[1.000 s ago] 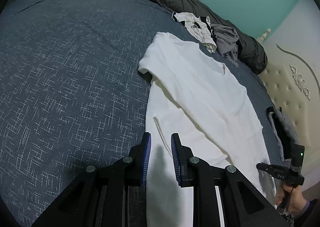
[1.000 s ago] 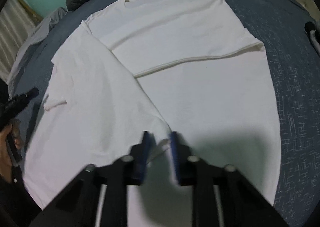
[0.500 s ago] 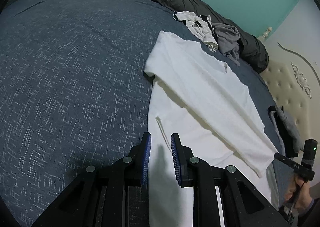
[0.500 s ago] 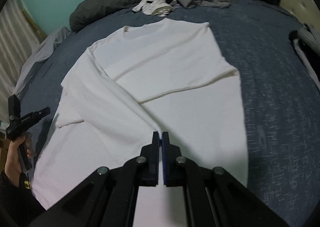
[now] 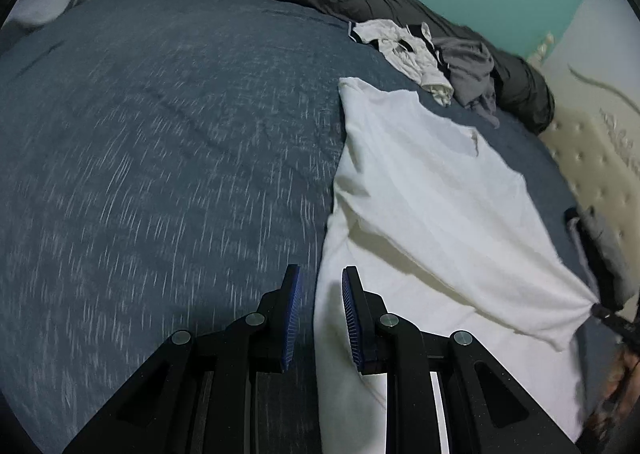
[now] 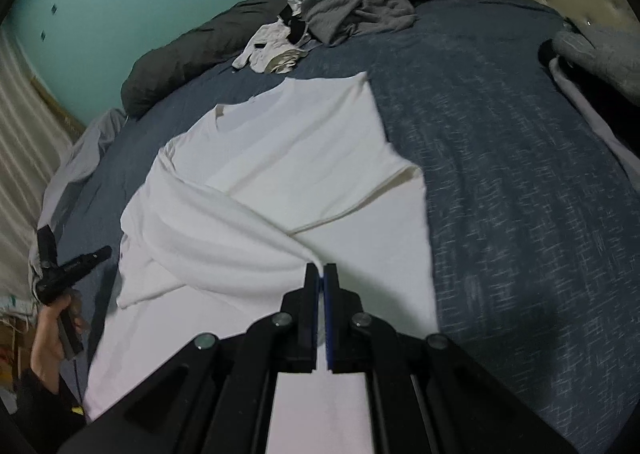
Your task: Fold clothes
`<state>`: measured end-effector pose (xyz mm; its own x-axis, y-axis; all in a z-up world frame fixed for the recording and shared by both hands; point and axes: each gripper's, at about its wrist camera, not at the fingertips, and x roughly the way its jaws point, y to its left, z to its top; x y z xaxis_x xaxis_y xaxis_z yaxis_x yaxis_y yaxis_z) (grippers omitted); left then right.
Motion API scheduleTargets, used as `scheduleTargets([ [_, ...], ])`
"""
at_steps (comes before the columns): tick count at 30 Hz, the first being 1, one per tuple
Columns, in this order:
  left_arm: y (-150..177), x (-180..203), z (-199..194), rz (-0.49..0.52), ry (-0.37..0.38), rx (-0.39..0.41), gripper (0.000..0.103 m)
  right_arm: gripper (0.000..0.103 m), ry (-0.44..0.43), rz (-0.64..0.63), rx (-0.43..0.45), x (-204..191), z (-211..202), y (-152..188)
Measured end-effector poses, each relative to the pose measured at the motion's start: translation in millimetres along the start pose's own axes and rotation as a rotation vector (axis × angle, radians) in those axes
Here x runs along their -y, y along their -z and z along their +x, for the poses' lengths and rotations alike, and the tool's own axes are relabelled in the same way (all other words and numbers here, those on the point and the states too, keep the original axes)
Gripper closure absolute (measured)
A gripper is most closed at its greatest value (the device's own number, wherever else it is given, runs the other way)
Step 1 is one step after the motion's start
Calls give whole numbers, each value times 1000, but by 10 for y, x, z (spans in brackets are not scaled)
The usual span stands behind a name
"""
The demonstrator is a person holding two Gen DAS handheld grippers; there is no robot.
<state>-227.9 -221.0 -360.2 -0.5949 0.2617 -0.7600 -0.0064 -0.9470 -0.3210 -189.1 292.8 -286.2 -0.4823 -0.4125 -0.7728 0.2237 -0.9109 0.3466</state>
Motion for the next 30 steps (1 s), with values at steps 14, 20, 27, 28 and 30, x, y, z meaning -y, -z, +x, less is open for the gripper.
scheduleTargets([
  [14, -183, 180, 421, 171, -41, -25, 81, 101, -40, 88, -25, 287, 188, 96],
  [20, -253, 86, 196, 118, -42, 53, 98, 101, -39, 74, -32, 279, 173, 71],
  [27, -207, -78, 342, 52, -43, 12, 100, 101, -5, 104, -93, 387, 388, 2],
  [28, -204, -85, 357, 50, -41, 8, 100, 101, 5, 107, -105, 410, 429, -12],
  [30, -205, -99, 364, 43, -34, 7, 100, 101, 55, 115, -109, 452, 452, -44],
])
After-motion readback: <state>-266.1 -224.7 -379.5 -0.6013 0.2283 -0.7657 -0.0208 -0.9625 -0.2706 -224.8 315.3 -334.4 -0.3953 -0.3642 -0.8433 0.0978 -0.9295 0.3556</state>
